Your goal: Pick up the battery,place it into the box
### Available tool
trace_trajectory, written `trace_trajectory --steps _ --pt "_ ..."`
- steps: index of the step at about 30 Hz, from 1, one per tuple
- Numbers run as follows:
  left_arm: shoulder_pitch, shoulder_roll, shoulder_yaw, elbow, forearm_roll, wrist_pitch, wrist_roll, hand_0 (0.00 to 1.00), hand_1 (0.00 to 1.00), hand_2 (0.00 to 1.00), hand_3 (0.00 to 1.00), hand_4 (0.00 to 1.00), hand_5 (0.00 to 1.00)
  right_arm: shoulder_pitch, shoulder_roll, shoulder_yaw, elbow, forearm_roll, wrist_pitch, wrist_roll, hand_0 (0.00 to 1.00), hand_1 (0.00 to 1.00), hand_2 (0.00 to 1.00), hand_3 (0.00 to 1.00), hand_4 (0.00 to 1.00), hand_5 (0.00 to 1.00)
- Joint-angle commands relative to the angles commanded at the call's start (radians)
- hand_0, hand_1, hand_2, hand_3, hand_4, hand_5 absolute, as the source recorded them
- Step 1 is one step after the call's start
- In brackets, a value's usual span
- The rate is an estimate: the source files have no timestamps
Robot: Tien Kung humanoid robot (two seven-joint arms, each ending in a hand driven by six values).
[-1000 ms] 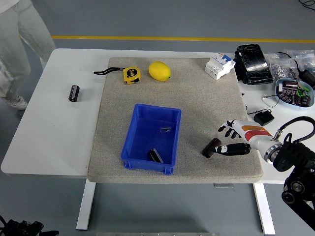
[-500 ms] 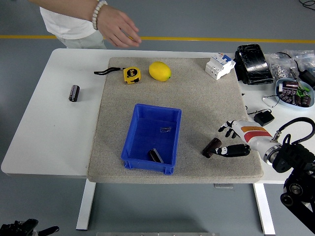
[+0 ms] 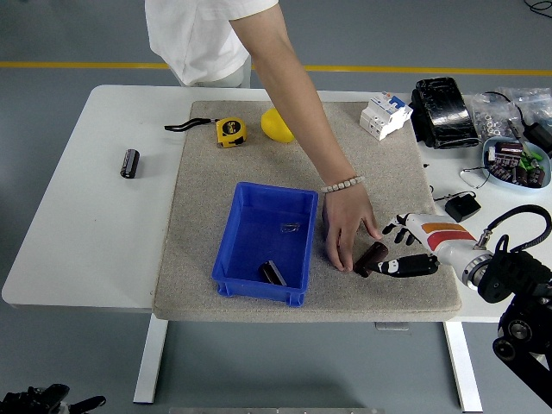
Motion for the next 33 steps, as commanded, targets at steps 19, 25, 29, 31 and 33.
trace_trajectory --steps 19,25,29,31,33 --pt "0.005 -0.004 0.111 0.0 -0.072 0.007 -0.006 0.613 0.612 0.709 0.653 0.671 0.714 0.012 -0.022 0.024 -0.07 0.003 -0.038 0.039 0.714 0.685 0.753 0.807 0.998 0.615" --pt "0.002 -0.005 0.121 0.0 -0.074 0.009 -0.008 0.611 0.611 0.706 0.651 0.672 0.716 0.023 -0.05 0.016 -0.072 -0.011 -0.032 0.067 0.719 0.691 0.76 0.808 0.998 0.614" --pt "0.0 -0.003 0.128 0.0 -0.072 0.008 -0.01 0.61 0.61 0.705 0.65 0.67 0.717 0.04 -0.085 -0.005 -0.076 -0.032 -0.044 0.131 0.733 0.696 0.763 0.809 0.998 0.612" --pt "-0.001 -0.003 0.131 0.0 -0.07 0.008 -0.011 0.61 0.61 0.705 0.65 0.67 0.717 0.056 -0.101 -0.023 -0.094 -0.043 -0.059 0.18 0.733 0.696 0.763 0.809 0.998 0.612" --pt "-0.002 -0.003 0.133 0.0 -0.067 0.007 -0.011 0.609 0.607 0.704 0.649 0.663 0.713 0.068 -0.113 -0.039 -0.114 -0.038 -0.074 0.232 0.794 0.734 0.791 0.819 0.998 0.584"
